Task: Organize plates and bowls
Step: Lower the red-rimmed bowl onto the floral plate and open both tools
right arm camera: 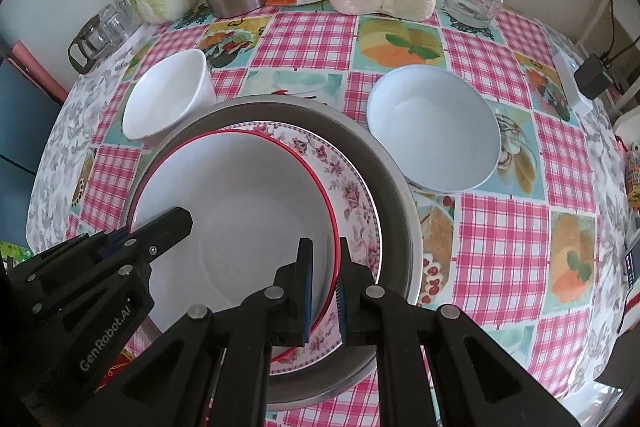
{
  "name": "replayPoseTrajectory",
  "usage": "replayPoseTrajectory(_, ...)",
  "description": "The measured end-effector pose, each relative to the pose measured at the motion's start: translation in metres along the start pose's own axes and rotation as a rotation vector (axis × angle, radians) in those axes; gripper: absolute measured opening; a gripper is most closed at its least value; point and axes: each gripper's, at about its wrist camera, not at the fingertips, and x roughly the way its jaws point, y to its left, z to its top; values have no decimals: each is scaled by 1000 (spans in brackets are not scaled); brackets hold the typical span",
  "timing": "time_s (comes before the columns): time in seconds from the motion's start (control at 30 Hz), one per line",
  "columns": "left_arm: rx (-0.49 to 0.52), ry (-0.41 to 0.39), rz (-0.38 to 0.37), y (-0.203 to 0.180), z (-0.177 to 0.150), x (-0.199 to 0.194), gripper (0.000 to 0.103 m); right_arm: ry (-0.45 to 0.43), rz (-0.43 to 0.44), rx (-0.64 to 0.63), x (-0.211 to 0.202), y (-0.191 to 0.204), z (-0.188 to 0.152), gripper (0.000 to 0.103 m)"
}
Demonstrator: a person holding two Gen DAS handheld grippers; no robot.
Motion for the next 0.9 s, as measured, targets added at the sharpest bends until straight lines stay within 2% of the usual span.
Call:
replayPoseTrajectory(0.33,-29,20,-9,8,2,6,9,19,-5,-25,9,7,8,11)
replayPoseTrajectory(0.9,-20,16,-3,7,4,8,10,33,-1,-16,16,7,11,11)
